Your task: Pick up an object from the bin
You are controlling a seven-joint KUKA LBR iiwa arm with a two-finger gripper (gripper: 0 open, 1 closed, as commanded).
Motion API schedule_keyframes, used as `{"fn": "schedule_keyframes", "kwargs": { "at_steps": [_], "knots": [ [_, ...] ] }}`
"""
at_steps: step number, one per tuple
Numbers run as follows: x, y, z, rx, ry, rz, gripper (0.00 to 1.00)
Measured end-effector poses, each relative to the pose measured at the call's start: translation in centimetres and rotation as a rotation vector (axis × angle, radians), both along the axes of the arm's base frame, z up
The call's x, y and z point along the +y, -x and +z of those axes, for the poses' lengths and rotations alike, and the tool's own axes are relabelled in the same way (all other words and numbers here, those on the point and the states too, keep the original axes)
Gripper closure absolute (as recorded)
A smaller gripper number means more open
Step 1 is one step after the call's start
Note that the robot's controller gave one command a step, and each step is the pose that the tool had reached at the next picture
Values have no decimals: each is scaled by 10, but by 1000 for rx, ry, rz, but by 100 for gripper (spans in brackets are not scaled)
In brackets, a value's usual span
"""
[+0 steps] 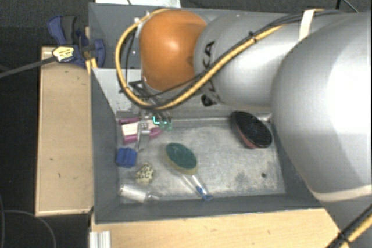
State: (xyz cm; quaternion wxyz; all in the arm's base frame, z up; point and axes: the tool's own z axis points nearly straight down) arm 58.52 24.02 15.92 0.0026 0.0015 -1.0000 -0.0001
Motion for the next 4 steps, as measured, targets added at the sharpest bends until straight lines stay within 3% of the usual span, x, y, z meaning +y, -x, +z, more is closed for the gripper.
{"fn": "schedule_keyframes", "kwargs": {
  "at_steps": [1,2,3,4],
  "knots": [
    [11,61,-90,-5,0,-79,0],
    [11,56,-85,-17,-5,-86,100],
    [-35,55,-67,-6,0,300,100],
    [-32,76,45,-15,-3,268,100]
  ]
}}
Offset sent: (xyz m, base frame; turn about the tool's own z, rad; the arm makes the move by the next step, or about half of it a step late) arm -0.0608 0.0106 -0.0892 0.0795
